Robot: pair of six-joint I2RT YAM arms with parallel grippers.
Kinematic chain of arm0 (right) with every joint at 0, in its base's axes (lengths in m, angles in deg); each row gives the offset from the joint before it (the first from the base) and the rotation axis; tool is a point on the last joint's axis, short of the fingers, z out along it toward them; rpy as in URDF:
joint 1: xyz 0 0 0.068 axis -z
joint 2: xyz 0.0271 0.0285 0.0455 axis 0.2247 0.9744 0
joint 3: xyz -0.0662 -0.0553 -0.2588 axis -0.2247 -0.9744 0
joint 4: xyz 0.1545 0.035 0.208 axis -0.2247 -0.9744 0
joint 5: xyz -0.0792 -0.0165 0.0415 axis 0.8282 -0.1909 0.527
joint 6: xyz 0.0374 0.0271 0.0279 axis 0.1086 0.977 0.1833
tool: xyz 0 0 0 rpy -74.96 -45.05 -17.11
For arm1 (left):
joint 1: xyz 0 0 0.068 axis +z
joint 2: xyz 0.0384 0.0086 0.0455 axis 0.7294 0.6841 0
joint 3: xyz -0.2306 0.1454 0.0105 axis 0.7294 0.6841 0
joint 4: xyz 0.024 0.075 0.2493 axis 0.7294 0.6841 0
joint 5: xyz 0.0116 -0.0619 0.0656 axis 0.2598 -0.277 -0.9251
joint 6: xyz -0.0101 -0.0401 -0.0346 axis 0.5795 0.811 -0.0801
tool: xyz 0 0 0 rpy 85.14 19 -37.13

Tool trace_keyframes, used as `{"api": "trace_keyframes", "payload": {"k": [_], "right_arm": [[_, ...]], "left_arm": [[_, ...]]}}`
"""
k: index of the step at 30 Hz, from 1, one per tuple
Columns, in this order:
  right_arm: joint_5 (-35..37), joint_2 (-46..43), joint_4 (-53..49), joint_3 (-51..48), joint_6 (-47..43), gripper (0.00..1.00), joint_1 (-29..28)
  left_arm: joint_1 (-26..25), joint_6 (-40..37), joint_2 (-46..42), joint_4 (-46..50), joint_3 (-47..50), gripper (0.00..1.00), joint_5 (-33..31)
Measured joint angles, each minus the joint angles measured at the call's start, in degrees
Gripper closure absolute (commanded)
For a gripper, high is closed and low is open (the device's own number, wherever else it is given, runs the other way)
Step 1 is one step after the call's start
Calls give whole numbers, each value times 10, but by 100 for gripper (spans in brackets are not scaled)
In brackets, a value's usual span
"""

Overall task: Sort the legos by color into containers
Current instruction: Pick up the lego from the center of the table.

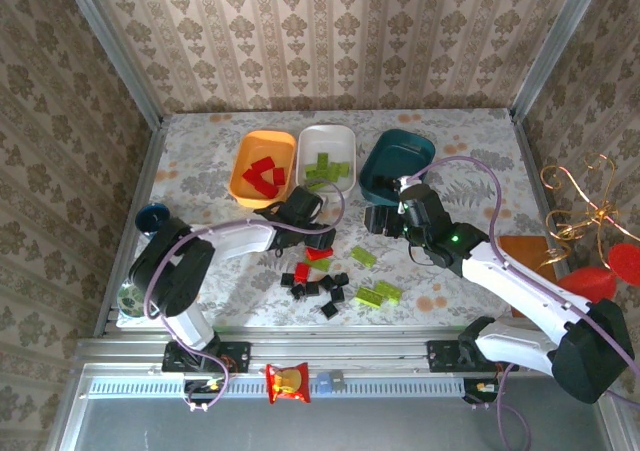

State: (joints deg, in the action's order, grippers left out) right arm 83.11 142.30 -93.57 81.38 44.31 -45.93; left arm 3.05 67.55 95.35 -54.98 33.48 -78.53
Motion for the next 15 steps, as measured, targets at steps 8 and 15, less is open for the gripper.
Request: {"api": "trace_keyframes", "payload": {"k": [8,15], "right_arm": [[0,-18,-14,0,0,22,0],[0,-21,-19,0,0,22,0]], "left_arm": [[0,-5,25,-2,-10,63,2],[7,-5,-35,1,7,70,-3]]}}
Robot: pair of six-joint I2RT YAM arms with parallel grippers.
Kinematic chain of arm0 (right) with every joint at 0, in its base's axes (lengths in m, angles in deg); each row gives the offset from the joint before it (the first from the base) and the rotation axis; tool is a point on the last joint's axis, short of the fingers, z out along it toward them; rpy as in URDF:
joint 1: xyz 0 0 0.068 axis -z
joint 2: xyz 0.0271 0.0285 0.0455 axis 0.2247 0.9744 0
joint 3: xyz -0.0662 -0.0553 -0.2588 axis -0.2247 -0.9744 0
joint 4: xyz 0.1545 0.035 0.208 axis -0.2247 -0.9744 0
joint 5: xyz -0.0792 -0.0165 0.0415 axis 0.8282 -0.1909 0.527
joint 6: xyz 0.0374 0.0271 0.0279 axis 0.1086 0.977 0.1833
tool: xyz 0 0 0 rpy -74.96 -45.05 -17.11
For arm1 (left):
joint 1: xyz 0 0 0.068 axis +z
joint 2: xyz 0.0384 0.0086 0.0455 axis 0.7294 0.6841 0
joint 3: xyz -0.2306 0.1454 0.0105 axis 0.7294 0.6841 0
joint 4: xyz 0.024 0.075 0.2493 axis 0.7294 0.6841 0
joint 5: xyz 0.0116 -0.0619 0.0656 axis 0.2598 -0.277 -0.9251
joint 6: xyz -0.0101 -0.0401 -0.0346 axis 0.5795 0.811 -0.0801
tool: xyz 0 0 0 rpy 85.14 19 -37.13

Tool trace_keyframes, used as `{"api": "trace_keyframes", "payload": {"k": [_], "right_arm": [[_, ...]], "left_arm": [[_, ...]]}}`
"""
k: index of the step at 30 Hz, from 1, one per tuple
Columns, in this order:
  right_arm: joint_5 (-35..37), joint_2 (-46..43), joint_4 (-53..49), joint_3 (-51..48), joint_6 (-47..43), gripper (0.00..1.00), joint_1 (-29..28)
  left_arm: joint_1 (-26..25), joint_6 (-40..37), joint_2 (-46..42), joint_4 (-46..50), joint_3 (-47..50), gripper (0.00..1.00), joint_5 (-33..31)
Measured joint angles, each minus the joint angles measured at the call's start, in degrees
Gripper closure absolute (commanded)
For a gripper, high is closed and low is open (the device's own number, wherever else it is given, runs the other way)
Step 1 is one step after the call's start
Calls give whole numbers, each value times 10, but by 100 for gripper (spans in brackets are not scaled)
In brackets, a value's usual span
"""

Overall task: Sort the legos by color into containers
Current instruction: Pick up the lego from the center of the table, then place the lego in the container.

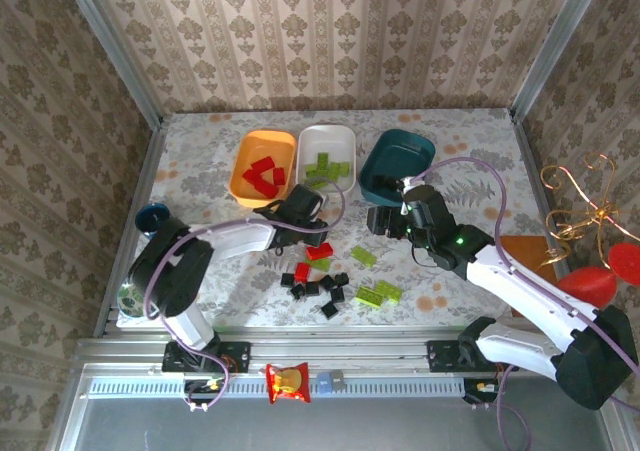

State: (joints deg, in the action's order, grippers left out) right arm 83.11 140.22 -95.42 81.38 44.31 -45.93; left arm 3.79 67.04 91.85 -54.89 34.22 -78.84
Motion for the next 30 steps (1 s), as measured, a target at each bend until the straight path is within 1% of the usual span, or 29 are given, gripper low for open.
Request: {"api": "trace_keyframes", "payload": {"k": [2,4,6,8,11,13,15,17,18,19,21,22,25,28,30], "right_arm": [[0,0,0,0,0,22,0],[0,0,0,0,0,22,0],[0,0,0,0,0,22,0],[0,0,0,0,1,22,0],[0,0,0,0,5,22,0],[0,0,0,0,8,22,0],[0,0,0,0,10,22,0],[0,-1,-1,0,11,22,0],[-1,-2,-1,-1,11,22,0],[-4,-4,0,-3,11,22,0],[-16,-10,0,-17,13,22,0],[-21,-12,0,-25,16,22,0],[-39,-12,0,-58,26,21,-1],[-52,-7,-1,-84,28,22,-4],[-64,4,-2,-90,27,22,-9]], "left_arm": [[13,2,-45,4,9,70,-2],[38,3,-97,9,13,70,-10],[71,4,-140,10,12,69,-21],[110,5,-165,10,11,69,-30],[168,16,-158,5,4,69,-44],[200,24,-123,-2,-6,69,-49],[221,31,-78,-6,-23,67,-48],[234,37,-31,-5,-46,63,-46],[239,39,-11,-5,-59,59,-43],[242,42,5,-5,-71,55,-42],[245,45,32,-2,-101,41,-38],[246,48,40,-3,-112,37,-37],[248,55,41,-8,-127,25,-26],[246,64,17,-16,-120,20,-8],[242,69,-13,-21,-108,17,5]]}}
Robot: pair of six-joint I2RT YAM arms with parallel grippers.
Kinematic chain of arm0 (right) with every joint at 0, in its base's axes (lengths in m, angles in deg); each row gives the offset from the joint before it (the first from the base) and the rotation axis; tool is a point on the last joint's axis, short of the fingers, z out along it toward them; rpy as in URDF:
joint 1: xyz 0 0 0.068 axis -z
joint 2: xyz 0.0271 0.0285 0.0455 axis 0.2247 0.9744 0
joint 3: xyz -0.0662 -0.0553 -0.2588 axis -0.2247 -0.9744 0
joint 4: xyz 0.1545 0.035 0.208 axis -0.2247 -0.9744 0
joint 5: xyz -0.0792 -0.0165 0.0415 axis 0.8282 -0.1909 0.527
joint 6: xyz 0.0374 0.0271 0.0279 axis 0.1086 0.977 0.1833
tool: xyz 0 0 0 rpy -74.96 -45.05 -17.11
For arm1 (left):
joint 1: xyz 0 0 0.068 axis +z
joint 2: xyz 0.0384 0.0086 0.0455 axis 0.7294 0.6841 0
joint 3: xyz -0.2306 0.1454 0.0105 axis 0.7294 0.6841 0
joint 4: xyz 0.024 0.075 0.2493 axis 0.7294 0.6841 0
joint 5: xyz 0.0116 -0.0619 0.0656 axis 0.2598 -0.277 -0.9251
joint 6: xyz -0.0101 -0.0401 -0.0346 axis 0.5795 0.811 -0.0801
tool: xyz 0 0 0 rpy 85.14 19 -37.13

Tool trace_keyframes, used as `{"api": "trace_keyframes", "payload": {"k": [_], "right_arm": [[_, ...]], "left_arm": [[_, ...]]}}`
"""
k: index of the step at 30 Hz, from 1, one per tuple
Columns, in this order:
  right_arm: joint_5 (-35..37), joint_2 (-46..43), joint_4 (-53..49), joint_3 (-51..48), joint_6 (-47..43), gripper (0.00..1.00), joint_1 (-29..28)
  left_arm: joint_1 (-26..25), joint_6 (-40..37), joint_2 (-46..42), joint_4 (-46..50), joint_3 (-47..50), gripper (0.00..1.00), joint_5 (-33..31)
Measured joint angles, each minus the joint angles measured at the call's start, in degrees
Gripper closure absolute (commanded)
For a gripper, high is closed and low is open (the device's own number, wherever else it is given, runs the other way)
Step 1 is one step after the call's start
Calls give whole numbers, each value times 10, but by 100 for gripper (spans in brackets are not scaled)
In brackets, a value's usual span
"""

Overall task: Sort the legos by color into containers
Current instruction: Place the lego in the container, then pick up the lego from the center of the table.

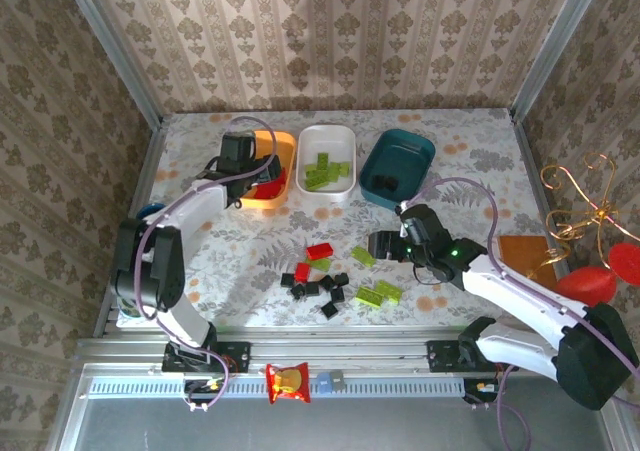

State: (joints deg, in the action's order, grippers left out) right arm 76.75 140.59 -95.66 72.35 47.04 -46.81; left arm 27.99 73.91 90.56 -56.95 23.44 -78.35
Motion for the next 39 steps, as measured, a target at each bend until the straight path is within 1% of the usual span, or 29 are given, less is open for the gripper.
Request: {"api": "trace_keyframes", "payload": {"k": [4,5,6,11,17,21,24,28,32,35,39], "right_arm": [[-10,50,-1,6,-9,22,-23],[-9,69,-6,13,-16,21,-34],[-7,92,-12,22,-21,21,-45],[18,188,-36,78,-51,22,-88],[54,264,-54,118,-77,24,-97],[81,302,-69,149,-91,24,-102],[101,323,-75,166,-97,27,-106],[120,346,-80,180,-103,36,-106],[123,364,-79,190,-104,54,-107],[119,366,-74,190,-103,65,-110],[122,359,-66,185,-105,73,-106]], "left_arm": [[-26,8,-82,-15,34,10,23],[-36,9,-105,-19,45,2,28],[-46,11,-128,-25,59,0,33],[-83,14,-223,-36,140,0,51],[-92,30,-296,-21,232,0,57],[-92,36,-328,-7,255,0,57],[-92,39,-333,-6,256,0,58],[-93,43,-333,-6,262,0,60],[-93,48,-333,-5,271,0,62],[-94,50,-334,-5,272,0,64],[-101,50,-344,-8,283,0,66]]}}
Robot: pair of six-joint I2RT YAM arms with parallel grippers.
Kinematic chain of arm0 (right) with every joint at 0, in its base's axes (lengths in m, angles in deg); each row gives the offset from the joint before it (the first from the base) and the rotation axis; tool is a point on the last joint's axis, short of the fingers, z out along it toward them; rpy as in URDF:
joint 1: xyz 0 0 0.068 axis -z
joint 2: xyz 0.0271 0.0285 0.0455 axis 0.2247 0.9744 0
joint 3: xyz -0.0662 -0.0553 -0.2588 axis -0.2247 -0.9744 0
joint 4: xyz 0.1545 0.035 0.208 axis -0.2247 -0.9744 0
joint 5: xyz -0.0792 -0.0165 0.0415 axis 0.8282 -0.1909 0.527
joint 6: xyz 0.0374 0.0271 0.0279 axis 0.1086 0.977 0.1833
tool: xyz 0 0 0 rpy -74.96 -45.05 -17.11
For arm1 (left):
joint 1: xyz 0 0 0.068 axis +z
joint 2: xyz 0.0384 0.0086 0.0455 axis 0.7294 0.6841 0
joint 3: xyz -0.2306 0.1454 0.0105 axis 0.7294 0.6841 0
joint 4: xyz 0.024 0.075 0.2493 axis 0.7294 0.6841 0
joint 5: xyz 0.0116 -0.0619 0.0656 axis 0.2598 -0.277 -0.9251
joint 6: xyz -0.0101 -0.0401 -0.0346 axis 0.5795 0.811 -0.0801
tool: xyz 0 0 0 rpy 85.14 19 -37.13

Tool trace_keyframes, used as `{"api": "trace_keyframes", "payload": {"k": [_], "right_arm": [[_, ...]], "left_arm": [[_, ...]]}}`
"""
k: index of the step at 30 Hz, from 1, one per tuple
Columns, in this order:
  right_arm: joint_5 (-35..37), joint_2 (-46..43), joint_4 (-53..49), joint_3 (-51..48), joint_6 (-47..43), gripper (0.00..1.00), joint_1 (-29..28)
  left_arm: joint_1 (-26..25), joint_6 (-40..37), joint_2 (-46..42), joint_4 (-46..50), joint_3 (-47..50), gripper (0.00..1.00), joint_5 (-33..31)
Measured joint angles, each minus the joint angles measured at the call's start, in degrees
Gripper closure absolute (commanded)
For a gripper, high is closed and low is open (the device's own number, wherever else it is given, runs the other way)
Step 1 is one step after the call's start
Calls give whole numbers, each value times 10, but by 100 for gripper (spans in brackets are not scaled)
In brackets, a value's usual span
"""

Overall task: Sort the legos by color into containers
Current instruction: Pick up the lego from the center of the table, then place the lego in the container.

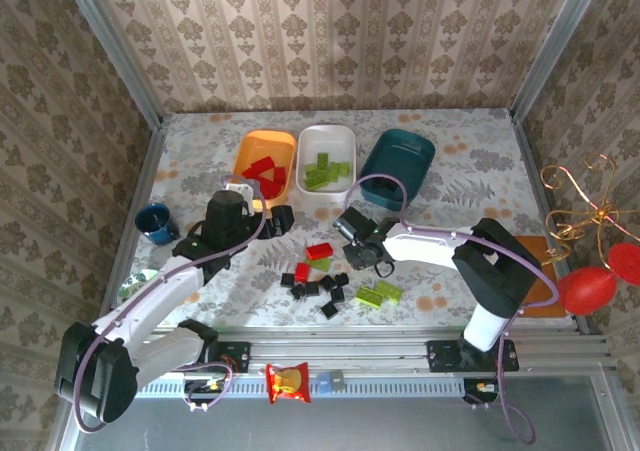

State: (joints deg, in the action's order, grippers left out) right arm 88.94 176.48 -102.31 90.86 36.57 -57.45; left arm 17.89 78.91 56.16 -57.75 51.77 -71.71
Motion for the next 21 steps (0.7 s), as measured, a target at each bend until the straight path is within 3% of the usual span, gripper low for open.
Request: {"api": "trace_keyframes", "payload": {"k": [7,12,16,21], "right_arm": [[3,-94,10,-22,-8,76,19],[-13,-149,26,33,-25,76,34],[-33,-115,46,121,-33,76,54],[-48,5,69,248,-33,75,80]], "left_arm": [[-10,5,-9,-8,30,0,6],[-24,6,-20,-11,55,0,7],[-37,7,-40,-10,67,0,4],[-48,11,-57,-9,68,0,0]]}}
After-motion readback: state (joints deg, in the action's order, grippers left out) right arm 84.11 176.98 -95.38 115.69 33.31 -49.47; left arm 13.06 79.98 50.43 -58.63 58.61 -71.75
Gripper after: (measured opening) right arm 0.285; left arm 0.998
